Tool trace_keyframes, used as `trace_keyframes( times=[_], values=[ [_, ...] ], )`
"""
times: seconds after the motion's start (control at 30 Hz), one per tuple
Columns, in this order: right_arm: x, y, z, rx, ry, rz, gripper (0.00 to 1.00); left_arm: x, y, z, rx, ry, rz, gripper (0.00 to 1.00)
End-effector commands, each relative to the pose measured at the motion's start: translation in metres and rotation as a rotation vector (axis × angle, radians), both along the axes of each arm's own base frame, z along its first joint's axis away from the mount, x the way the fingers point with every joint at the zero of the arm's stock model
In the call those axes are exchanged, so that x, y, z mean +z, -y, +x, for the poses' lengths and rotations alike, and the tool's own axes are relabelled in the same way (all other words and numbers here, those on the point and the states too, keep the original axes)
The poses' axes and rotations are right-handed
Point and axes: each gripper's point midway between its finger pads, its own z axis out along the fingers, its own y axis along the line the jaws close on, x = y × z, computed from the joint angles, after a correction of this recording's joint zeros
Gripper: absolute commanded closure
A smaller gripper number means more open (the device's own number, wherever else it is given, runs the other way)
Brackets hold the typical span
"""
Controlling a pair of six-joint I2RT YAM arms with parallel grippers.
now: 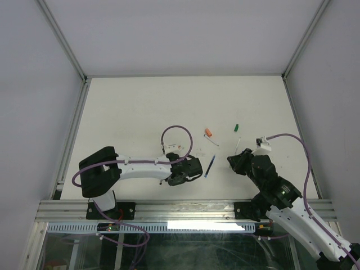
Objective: Insert the pens into the pen caps
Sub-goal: Insert the pen cap onto the pen.
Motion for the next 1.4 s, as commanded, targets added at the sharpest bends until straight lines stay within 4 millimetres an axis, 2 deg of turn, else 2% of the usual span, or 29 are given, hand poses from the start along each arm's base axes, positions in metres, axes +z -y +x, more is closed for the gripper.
trace_keyframes(
  times=[0.0, 0.2, 0.33, 0.63, 0.73, 1.1, 1.23, 1.37],
  values=[
    [0.018, -0.004, 0.005, -0.005, 0.04, 0.039, 1.0, -0.007, 0.014, 0.016, -0.137, 0.042, -0.014, 0.86],
    [0.017, -0.002, 0.005, -0.011, 0.036, 0.034, 1.0, 0.008, 0.057, 0.034, -0.461, 0.114, -0.02, 0.85],
    [0.017, -0.002, 0.005, -0.014, 0.03, 0.032, 1.0, 0.008, 0.068, 0.04, -0.564, 0.114, 0.006, 0.82],
    [0.019, -0.002, 0.003, -0.018, 0.021, 0.046, 1.0, -0.008, 0.058, 0.038, -0.568, 0.048, 0.011, 0.65],
    [0.019, -0.002, 0.0, -0.017, 0.007, 0.054, 1.0, -0.01, 0.057, 0.039, -0.557, 0.037, 0.008, 0.63],
    [0.012, -0.003, -0.01, -0.024, -0.071, 0.083, 1.0, -0.018, 0.054, 0.039, -0.55, 0.0, 0.04, 0.64],
    [0.013, 0.0, -0.003, -0.04, -0.038, 0.063, 1.0, -0.021, 0.051, 0.039, -0.545, -0.011, 0.049, 0.7],
    [0.017, 0.006, 0.004, -0.057, -0.002, 0.014, 1.0, -0.025, 0.046, 0.038, -0.548, -0.023, 0.071, 0.8]
  ],
)
